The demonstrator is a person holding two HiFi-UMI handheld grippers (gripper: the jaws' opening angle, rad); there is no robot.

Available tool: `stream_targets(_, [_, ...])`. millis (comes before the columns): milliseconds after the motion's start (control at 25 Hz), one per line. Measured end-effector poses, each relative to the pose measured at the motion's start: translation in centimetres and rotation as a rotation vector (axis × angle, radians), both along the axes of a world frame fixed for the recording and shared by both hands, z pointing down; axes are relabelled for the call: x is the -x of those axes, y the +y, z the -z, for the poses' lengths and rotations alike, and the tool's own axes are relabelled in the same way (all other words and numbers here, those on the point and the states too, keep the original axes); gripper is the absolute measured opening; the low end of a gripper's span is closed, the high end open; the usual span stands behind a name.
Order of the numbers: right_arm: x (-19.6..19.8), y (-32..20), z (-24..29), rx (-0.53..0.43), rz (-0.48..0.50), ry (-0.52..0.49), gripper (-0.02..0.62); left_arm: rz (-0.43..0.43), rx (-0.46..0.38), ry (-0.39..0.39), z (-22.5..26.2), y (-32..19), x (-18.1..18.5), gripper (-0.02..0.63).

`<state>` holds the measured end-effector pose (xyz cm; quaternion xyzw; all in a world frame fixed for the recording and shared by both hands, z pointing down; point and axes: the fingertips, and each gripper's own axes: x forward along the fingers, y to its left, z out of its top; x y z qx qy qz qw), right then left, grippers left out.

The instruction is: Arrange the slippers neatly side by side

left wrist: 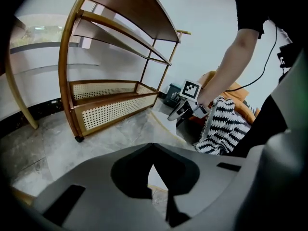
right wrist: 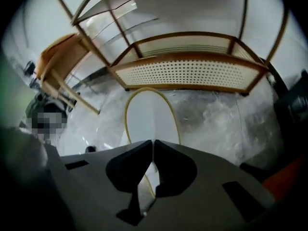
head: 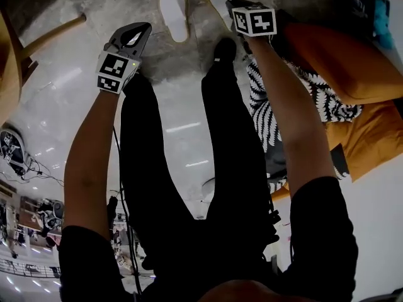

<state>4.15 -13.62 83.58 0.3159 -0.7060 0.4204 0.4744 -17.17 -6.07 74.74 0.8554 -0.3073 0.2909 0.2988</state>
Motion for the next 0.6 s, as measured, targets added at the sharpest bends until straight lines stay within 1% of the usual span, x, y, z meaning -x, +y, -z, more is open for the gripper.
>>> stream_targets(80, [0.1, 0.4, 0.0, 0.037, -0.171, -0.010, 0.041, -0.001, 0.011, 0.008, 0.0, -0.1, 0.2, 0.015])
stream_targets(160, [0.8, 0.9, -0.3, 0.060, -0.281, -0.028, 0.041, -0.008, 0.020, 0.008, -0.1, -0.2, 0.4, 0.015])
stream_targets(320, [2.0, 1.7, -1.1, 0.091, -0.372, -0.040, 0.041, -0.009, 0.027, 0.017, -0.3, -0.8, 0.4, 0.015])
stream_targets(440, [2.4, 2.0, -2.1, 0.129, -0.462, -0.055, 0.041, -0.004, 0.011, 0.023, -0.1, -1.9, 0.4, 0.015])
stream_targets(520, [2.5, 2.3, -2.9, 0.142, -0.490, -0.047, 0.040, -0.005, -0.003, 0.024, -0.3, -2.6, 0.6, 0.015])
stream_targets(600, [2.4, 2.7, -3.8, 0.153, -0.497, -0.034, 0.041, -0.002, -0.012, 0.024, -0.7, -3.1, 0.8, 0.015])
